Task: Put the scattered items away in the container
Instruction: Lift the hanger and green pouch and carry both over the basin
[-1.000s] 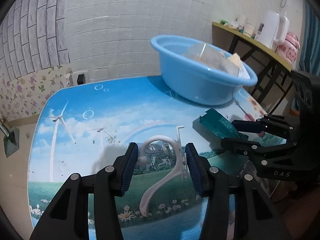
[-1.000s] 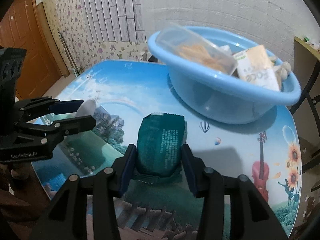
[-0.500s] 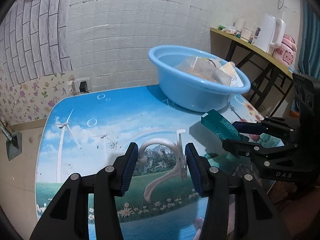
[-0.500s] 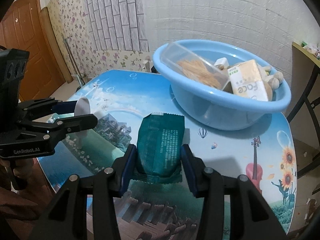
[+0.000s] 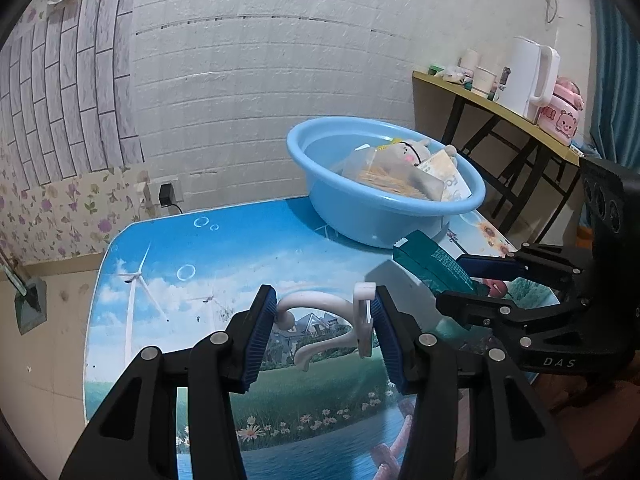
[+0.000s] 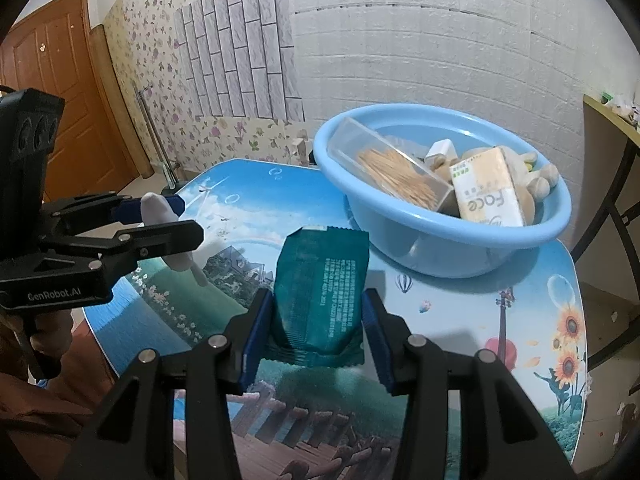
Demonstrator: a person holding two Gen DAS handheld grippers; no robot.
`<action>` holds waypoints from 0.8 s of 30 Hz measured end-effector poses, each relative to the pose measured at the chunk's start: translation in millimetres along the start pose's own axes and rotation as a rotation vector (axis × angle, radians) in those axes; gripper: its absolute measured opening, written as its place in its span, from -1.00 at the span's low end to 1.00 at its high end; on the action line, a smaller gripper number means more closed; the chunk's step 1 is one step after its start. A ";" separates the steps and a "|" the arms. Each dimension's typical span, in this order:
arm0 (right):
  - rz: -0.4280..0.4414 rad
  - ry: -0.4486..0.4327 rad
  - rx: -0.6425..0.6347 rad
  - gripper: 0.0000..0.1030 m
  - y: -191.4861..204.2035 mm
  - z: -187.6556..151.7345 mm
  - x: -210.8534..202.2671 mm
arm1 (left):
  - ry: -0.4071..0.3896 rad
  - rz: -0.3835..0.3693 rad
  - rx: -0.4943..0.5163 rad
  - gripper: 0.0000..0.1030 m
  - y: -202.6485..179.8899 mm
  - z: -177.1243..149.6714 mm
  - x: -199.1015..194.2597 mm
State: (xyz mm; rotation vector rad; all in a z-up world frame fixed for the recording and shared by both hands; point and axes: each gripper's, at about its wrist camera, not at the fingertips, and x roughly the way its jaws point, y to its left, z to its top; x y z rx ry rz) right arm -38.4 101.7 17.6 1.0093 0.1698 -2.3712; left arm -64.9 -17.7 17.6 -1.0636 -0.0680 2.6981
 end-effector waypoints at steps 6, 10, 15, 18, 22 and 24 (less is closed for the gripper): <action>0.003 -0.042 -0.026 -0.13 4.2 8.9 -14.0 | -0.027 -0.014 0.005 -0.06 -3.6 13.0 -7.4; 0.008 -0.072 -0.027 -0.13 4.2 14.4 -25.3 | -0.054 -0.019 0.024 -0.06 -9.9 24.7 -12.3; 0.002 -0.110 -0.024 -0.13 0.7 21.8 -39.6 | -0.086 -0.034 0.042 -0.06 -16.6 41.4 -16.5; -0.008 -0.126 -0.014 -0.13 -4.2 27.4 -42.9 | -0.102 -0.035 0.060 -0.06 -21.7 50.4 -16.0; -0.025 -0.136 0.007 -0.13 -15.3 33.6 -43.9 | -0.107 -0.040 0.088 -0.06 -28.8 63.2 -8.4; -0.033 -0.140 0.016 -0.13 -20.7 37.2 -44.7 | -0.113 -0.048 0.096 -0.06 -32.7 71.0 -4.8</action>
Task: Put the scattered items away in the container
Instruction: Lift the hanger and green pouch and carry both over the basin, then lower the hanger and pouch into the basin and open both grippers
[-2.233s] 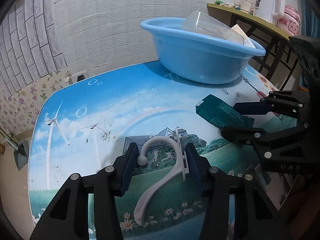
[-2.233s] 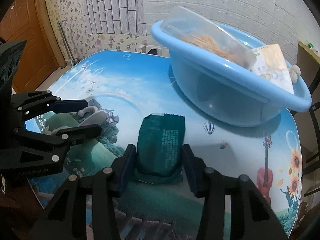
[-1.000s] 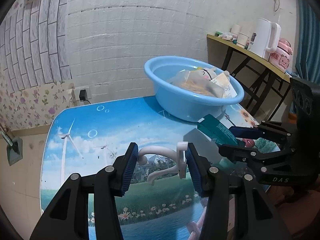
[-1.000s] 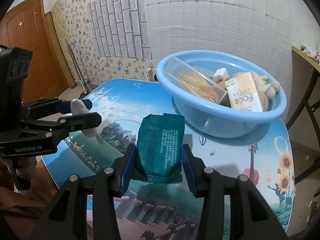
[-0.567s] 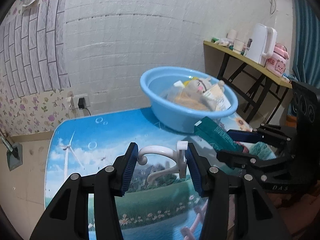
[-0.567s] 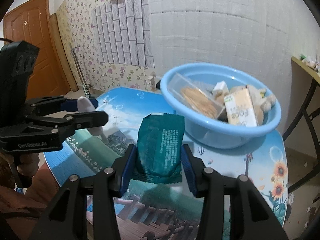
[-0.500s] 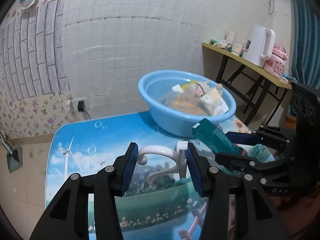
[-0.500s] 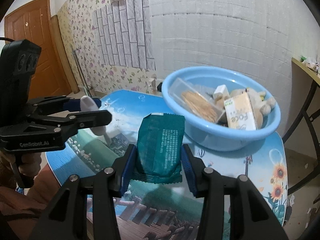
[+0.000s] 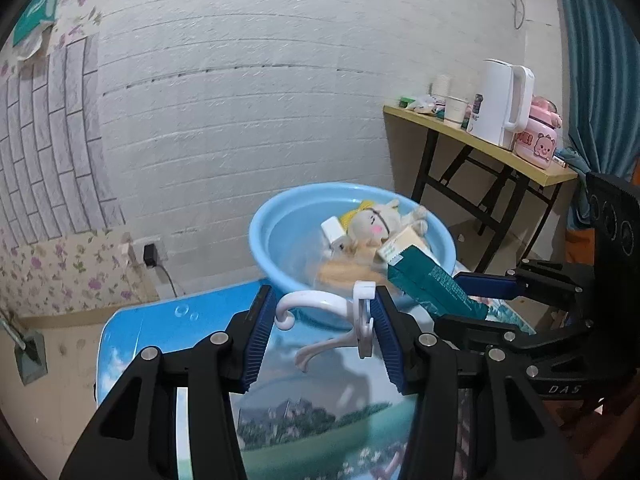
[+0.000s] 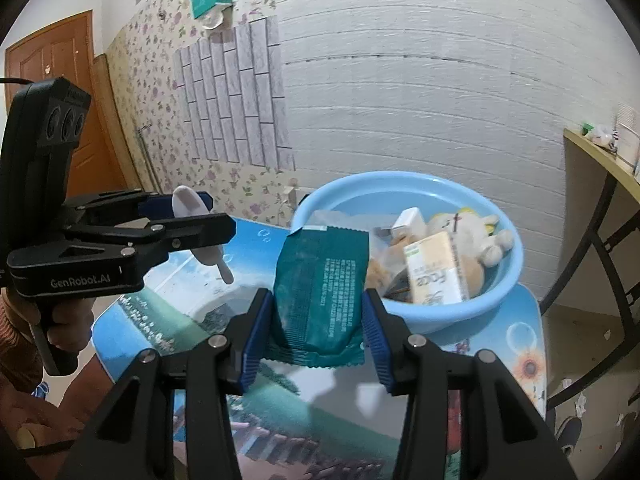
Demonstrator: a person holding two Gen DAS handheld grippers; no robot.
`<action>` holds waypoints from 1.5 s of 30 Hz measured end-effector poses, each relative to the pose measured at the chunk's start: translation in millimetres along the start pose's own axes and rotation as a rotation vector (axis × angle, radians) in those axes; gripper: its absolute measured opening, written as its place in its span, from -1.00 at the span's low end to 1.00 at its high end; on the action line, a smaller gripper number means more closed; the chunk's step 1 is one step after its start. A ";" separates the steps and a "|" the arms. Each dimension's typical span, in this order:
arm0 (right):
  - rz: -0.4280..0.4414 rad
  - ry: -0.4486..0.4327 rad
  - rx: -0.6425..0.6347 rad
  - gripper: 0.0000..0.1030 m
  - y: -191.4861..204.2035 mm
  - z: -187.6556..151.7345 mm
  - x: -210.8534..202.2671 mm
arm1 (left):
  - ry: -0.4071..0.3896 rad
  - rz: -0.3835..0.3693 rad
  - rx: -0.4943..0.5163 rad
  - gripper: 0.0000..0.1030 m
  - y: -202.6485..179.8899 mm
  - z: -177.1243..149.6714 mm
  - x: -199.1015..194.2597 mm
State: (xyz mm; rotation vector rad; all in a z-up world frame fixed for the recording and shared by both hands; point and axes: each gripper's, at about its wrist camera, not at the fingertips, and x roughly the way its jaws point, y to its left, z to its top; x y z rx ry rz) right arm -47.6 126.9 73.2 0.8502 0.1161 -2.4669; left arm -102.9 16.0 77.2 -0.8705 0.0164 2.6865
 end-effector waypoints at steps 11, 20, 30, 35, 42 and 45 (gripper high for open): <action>-0.036 -0.030 0.021 -0.13 -27.2 16.8 4.7 | -0.026 -0.039 0.035 -0.06 -13.3 34.9 25.8; -0.062 -0.029 0.036 -0.13 -48.4 25.9 22.0 | -0.026 -0.049 0.062 -0.06 -18.8 52.1 49.9; -0.086 -0.021 0.055 -0.13 -73.9 32.4 43.6 | -0.007 -0.054 0.071 -0.06 -20.1 65.3 82.0; -0.092 -0.007 0.066 -0.13 -80.2 32.9 56.7 | 0.023 -0.044 0.082 -0.06 -21.5 66.8 104.6; -0.109 -0.006 0.078 -0.13 -86.7 31.4 62.7 | 0.052 -0.034 0.105 -0.06 -25.3 63.7 125.7; -0.114 -0.003 0.078 -0.13 -88.6 30.4 64.6 | 0.069 -0.031 0.092 -0.06 -24.1 60.4 133.4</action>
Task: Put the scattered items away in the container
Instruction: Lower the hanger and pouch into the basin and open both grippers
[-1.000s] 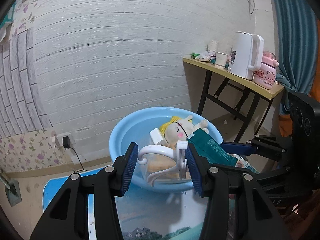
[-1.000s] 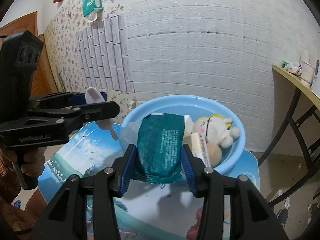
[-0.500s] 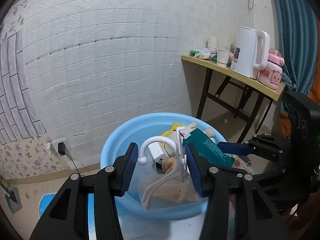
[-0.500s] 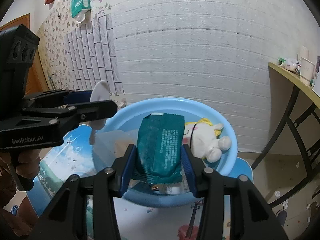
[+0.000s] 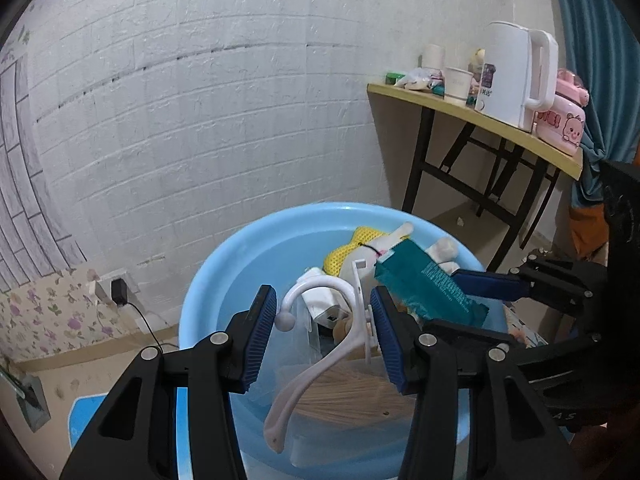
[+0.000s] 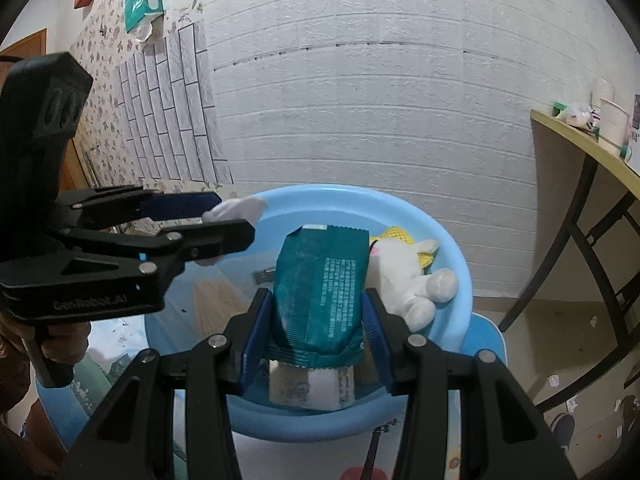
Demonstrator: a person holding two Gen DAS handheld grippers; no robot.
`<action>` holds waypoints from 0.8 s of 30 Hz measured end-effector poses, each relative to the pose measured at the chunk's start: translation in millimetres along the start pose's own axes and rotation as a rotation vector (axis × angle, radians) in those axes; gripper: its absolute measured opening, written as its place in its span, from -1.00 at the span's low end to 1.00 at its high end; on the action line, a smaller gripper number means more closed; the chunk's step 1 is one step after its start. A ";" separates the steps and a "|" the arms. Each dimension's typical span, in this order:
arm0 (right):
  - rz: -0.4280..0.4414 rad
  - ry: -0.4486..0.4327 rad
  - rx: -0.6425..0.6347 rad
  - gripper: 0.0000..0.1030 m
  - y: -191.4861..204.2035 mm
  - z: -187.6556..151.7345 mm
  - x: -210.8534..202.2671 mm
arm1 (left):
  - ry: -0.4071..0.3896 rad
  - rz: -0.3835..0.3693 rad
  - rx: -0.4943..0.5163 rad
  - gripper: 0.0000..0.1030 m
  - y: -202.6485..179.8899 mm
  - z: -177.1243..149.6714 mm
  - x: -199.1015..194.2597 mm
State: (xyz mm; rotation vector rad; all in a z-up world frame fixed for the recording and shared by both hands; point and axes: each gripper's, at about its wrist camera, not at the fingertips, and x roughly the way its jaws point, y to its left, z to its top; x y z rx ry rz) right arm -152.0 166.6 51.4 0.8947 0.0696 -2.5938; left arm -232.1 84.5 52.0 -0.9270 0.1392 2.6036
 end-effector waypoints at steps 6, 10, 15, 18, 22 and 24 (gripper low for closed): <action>-0.003 -0.002 -0.011 -0.12 2.2 0.9 2.0 | 0.026 0.000 -0.004 -0.06 0.4 -8.8 8.8; -0.005 -0.005 -0.020 -0.12 3.7 0.7 2.4 | 0.037 -0.008 -0.007 -0.06 1.0 -11.7 11.0; -0.007 -0.007 -0.016 -0.10 6.7 0.0 1.1 | 0.036 -0.011 -0.003 0.08 -0.9 -13.4 9.5; -0.003 -0.004 -0.018 -0.10 8.1 1.7 0.6 | 0.034 -0.010 -0.007 0.08 -0.5 -14.6 6.1; -0.003 -0.001 -0.021 -0.09 11.5 3.1 -1.8 | 0.029 0.000 -0.014 0.11 0.7 -16.0 -0.9; -0.004 -0.001 -0.022 -0.09 12.9 2.9 -2.9 | 0.023 0.006 -0.018 0.15 3.3 -17.2 -5.1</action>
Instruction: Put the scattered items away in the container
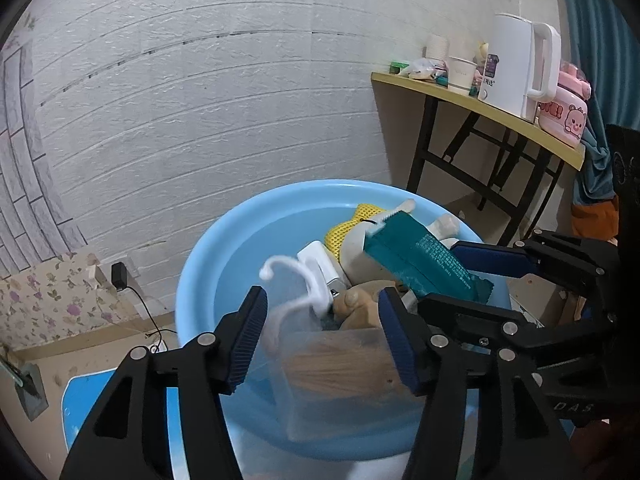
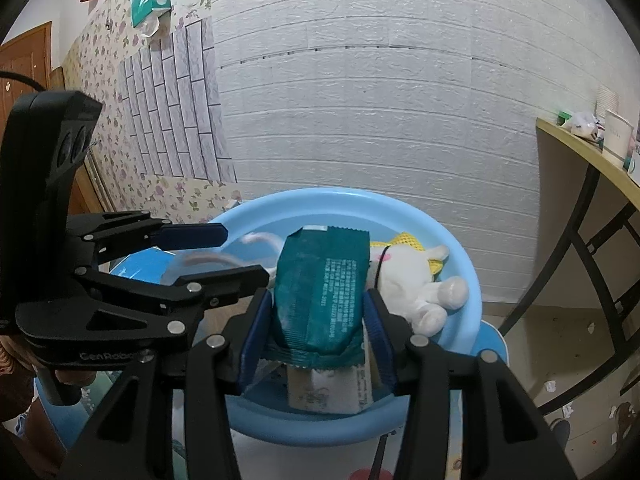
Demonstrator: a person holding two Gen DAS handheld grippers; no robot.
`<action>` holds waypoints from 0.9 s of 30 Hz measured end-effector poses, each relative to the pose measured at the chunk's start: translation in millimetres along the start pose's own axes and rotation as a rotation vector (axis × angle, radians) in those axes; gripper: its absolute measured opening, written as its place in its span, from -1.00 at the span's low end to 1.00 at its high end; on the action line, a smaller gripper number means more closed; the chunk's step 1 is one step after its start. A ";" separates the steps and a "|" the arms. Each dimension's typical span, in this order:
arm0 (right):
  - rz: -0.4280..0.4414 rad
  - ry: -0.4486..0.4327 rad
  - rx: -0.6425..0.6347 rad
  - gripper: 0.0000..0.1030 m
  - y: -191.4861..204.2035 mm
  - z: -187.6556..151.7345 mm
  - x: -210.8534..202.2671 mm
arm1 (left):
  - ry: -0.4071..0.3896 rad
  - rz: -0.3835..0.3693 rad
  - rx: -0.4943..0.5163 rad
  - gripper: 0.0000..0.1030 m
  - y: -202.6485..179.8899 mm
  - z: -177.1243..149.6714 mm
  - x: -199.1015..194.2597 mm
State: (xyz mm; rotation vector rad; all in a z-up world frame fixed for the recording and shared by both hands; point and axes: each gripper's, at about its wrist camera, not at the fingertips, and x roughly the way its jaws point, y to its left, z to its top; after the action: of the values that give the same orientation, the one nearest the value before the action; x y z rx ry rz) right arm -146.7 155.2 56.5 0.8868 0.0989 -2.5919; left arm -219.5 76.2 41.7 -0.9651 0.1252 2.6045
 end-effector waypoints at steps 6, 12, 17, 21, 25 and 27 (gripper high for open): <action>-0.010 0.000 0.007 0.08 5.6 1.8 -8.0 | -0.020 0.017 -0.023 0.27 6.0 -4.8 -17.5; -0.013 -0.014 0.009 0.08 14.2 3.7 -24.3 | -0.046 0.046 -0.046 0.53 6.7 -8.9 -38.2; -0.025 -0.009 0.021 0.08 20.9 4.1 -38.8 | -0.059 0.090 -0.100 0.83 11.3 -11.7 -59.9; -0.024 -0.008 0.040 0.08 24.8 4.3 -50.1 | -0.081 0.084 -0.146 0.95 15.3 -14.3 -83.2; -0.034 0.000 0.049 0.09 32.6 3.4 -62.4 | -0.089 0.101 -0.171 1.00 16.0 -17.5 -104.5; -0.040 0.015 0.064 0.10 35.9 5.0 -68.3 | -0.069 0.127 -0.194 1.00 17.7 -19.6 -113.8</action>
State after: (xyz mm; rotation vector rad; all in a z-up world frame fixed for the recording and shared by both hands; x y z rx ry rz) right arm -86.3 145.0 103.7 0.9362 0.0385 -2.6394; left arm -133.9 21.5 99.4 -0.9584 -0.0891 2.8036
